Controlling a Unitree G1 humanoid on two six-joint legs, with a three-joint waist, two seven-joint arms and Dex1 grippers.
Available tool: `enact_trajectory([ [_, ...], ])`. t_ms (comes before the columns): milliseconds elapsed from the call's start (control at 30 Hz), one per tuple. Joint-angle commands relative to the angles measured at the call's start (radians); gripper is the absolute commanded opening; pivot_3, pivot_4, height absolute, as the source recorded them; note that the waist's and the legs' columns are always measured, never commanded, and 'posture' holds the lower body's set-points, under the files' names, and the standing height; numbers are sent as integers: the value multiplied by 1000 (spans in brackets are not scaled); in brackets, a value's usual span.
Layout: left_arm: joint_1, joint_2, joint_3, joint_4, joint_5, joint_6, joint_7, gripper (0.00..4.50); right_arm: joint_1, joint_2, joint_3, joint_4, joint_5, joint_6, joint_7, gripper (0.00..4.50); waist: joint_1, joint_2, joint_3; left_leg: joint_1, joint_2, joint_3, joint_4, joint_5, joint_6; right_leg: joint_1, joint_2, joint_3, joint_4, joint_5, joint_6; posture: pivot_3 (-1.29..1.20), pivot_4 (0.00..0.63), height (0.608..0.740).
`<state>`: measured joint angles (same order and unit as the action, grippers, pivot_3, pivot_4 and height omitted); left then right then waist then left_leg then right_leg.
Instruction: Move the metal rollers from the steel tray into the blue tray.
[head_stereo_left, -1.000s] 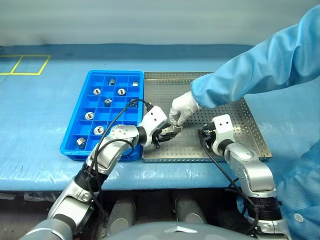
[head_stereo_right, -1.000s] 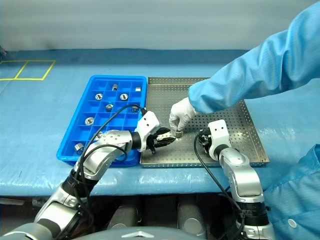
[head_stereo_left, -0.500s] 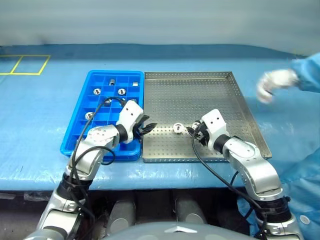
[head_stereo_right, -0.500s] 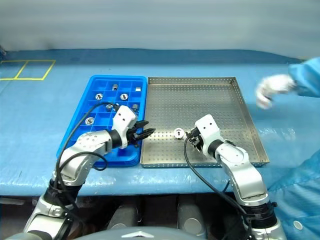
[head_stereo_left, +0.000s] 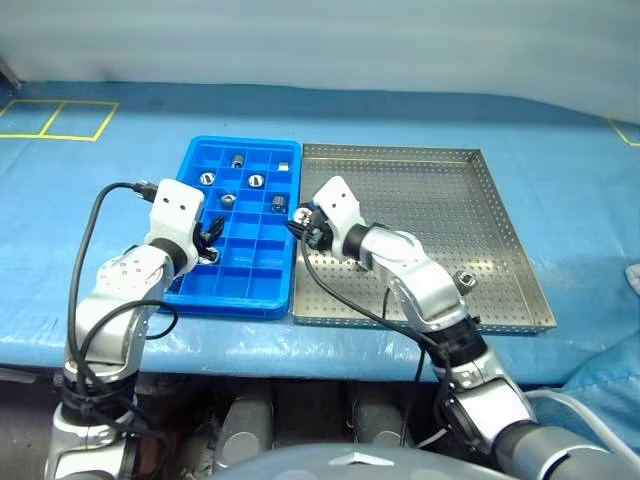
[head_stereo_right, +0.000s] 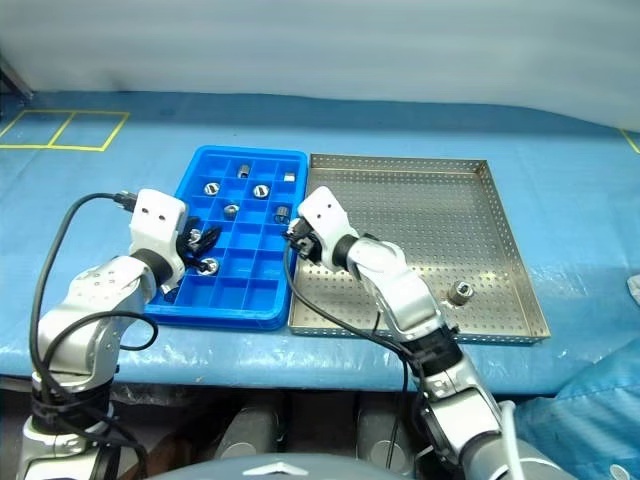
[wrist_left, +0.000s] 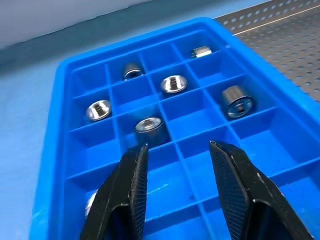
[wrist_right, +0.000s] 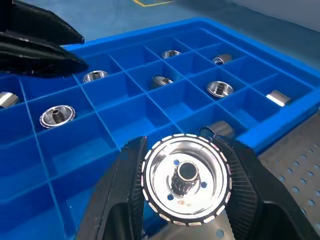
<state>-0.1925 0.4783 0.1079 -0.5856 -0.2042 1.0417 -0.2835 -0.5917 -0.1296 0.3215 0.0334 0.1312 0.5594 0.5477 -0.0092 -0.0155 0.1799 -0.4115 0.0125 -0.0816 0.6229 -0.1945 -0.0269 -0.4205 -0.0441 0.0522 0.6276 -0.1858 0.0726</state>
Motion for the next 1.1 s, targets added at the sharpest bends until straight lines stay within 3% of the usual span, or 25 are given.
enact_trajectory([
  [33,48,33,-12,-85,-29,30,-36,2058,-63,15,16,112,22,-63,105,1720,9,0,0,0,0,-1,0,0,0,0,0,-1,0,0,0,223,150,740],
  [333,127,31,53,-160,-55,65,-30,2058,-186,83,-9,354,9,-173,163,1720,39,0,0,0,0,-2,-2,1,-2,-1,0,-2,1,-1,-2,290,150,740],
  [967,157,-7,-3,-184,-85,7,-17,2058,-387,178,-118,779,-18,-334,151,1720,59,0,0,0,0,-2,-8,3,-5,-4,0,-2,1,-1,-4,327,150,740],
  [1100,149,-11,-11,-167,-86,-5,-15,2058,-379,183,-134,765,-19,-335,151,3012,59,0,0,0,0,-2,-8,3,-5,-5,0,-3,1,-2,-5,313,150,740],
])
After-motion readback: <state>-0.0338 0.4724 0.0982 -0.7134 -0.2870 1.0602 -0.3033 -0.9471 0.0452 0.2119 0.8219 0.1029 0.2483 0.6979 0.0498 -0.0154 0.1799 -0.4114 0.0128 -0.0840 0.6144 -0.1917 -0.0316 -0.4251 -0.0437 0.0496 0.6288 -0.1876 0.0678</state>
